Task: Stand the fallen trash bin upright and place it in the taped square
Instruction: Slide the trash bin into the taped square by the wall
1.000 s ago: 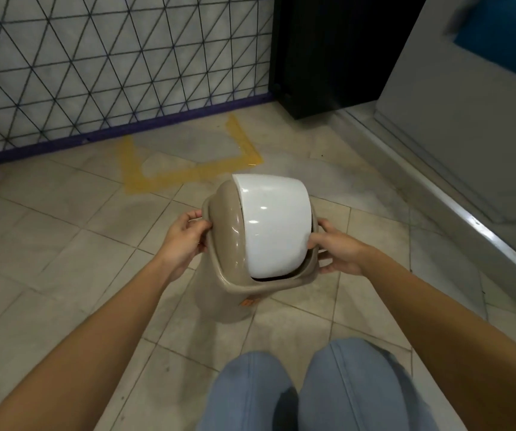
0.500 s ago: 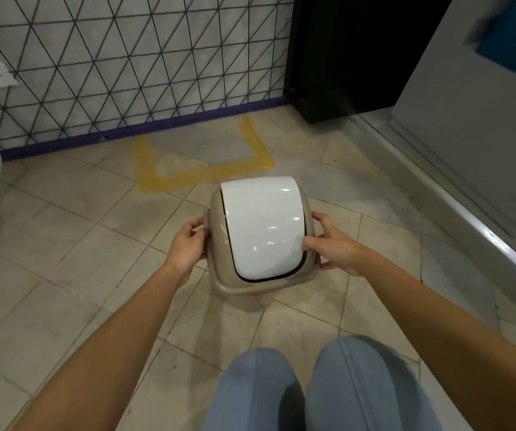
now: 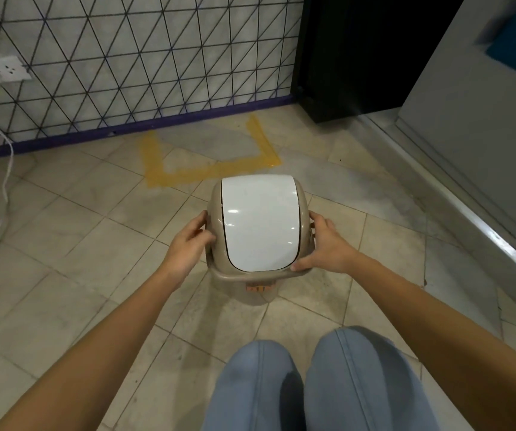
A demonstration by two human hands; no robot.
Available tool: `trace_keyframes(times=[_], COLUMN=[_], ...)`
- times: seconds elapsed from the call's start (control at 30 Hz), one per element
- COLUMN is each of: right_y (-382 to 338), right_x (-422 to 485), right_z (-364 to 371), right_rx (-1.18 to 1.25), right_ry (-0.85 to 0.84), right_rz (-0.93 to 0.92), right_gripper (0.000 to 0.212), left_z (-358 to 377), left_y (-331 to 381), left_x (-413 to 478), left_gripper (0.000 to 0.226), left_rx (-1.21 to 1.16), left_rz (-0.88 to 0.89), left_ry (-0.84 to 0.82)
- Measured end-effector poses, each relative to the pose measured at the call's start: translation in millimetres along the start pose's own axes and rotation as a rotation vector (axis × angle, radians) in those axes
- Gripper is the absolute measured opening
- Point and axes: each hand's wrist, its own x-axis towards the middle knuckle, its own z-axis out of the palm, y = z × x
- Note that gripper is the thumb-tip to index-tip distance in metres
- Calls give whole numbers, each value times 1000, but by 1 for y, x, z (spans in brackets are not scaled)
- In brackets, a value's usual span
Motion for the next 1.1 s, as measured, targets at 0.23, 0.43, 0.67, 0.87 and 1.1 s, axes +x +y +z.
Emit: trace_keyframes(times=[0.23, 0.43, 0.67, 0.87, 1.1], right_y=[-8, -20, -31, -35, -43], right_x=[1, -2, 14, 41, 78], right_z=[6, 10, 11, 5, -11], right_rx=[-163, -130, -99, -97, -90], right_ry=[86, 100, 89, 101, 58], right_rz=[-83, -165, -167, -169, -191], right_gripper=[129, 134, 132, 134, 134], left_z=[6, 2, -4, -5, -4], left_y=[-2, 3, 5, 9, 15], left_x=[-13, -13, -5, 15, 46], left_gripper=[134, 138, 136, 130, 128], left_rx=[417, 470, 445, 393, 352], left_rz=[217, 222, 203, 172, 146], left_ry=[-141, -108, -53, -30, 18])
